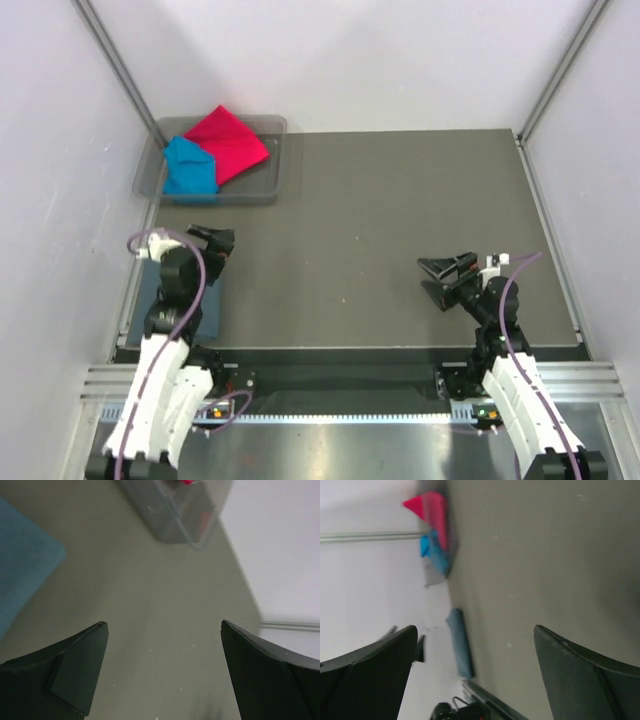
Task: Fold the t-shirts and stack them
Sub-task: Grab the tshirt from the pile
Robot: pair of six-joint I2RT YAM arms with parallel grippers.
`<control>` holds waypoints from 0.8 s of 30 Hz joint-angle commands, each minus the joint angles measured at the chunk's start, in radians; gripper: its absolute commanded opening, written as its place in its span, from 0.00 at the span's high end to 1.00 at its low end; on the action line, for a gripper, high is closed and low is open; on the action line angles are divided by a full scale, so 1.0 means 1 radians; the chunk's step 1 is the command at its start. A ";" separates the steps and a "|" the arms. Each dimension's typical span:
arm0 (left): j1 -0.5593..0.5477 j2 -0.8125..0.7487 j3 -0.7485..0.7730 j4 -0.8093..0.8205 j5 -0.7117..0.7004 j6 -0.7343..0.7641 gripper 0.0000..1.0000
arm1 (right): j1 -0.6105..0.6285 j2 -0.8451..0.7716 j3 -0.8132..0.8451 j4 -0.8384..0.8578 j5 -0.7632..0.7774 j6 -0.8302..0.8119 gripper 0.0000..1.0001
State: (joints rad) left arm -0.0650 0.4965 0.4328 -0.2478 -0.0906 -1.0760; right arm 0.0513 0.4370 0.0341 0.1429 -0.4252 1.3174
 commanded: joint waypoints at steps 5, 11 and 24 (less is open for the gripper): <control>0.027 0.626 0.535 -0.355 -0.221 0.115 0.01 | -0.030 0.052 0.151 -0.221 0.071 -0.250 0.00; 0.123 0.974 0.816 -0.138 -0.055 0.312 0.03 | -0.030 0.094 0.220 -0.223 0.059 -0.378 0.00; 0.188 1.734 1.679 -0.215 -0.164 0.772 0.25 | -0.148 0.184 0.286 -0.252 0.069 -0.478 0.00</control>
State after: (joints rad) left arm 0.1112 2.1452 1.9862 -0.3969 -0.2077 -0.4416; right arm -0.0677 0.6025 0.2588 -0.1074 -0.3676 0.8776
